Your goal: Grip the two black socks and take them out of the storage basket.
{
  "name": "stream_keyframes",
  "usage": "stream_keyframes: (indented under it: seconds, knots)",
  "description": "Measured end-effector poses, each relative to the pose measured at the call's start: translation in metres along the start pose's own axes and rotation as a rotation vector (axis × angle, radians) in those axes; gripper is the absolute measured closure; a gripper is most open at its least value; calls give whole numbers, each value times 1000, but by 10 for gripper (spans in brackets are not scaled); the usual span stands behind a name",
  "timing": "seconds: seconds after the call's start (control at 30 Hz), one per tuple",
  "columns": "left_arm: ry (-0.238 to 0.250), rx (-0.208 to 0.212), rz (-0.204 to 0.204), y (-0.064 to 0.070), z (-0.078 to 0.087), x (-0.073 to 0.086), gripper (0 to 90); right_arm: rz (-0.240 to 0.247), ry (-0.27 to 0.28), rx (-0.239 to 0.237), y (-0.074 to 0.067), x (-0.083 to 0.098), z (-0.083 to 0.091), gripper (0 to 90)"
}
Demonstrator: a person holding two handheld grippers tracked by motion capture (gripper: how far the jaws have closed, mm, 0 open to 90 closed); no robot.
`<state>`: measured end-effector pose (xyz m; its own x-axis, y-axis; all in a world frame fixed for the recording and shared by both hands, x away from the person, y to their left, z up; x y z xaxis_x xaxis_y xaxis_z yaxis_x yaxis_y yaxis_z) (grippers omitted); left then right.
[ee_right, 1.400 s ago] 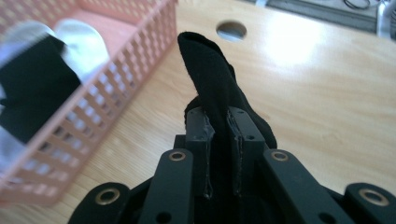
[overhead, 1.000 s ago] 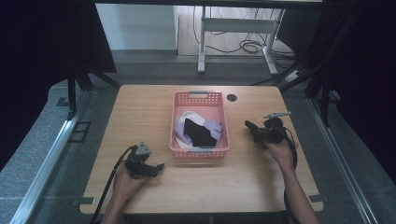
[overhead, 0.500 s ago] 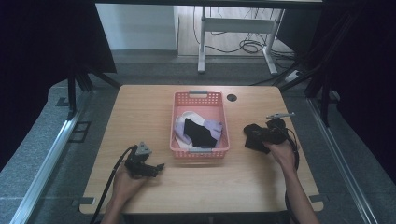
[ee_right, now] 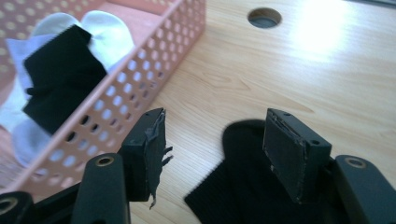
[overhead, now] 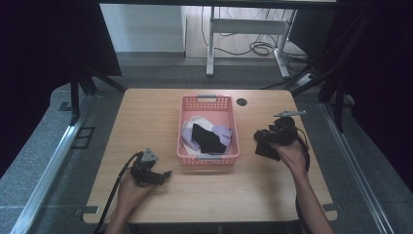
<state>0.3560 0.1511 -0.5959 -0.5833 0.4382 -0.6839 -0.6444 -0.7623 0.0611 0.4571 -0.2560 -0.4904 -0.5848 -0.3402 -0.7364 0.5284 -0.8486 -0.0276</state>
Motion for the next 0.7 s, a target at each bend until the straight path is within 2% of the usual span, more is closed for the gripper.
stream_keyframes:
  seconds: [0.3, 0.5, 0.7]
  knots:
    - [-2, 1, -3, 0, 0, 0, 125, 26, 24, -98, -30, -29, -3, 350]
    - [-3, 0, -3, 0, 0, 0, 126, 81, 29, -144, -57, -48, -12, 343]
    - [-2, 0, -2, 0, 0, 0, 125, 147, 21, -196, -86, -62, -29, 351]
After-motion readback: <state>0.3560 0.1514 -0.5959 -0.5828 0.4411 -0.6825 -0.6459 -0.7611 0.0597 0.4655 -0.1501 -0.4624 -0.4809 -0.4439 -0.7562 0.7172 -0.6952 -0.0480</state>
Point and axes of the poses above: each handheld gripper's, and its own axes: z roughly backward along the jaws, x roughly out of its underside, y roughly to its right, the point moved 7 cm from there along -z, roughly forward along the jaws, and after that the axes turned 3 degrees about z, right-handed, at the moved point
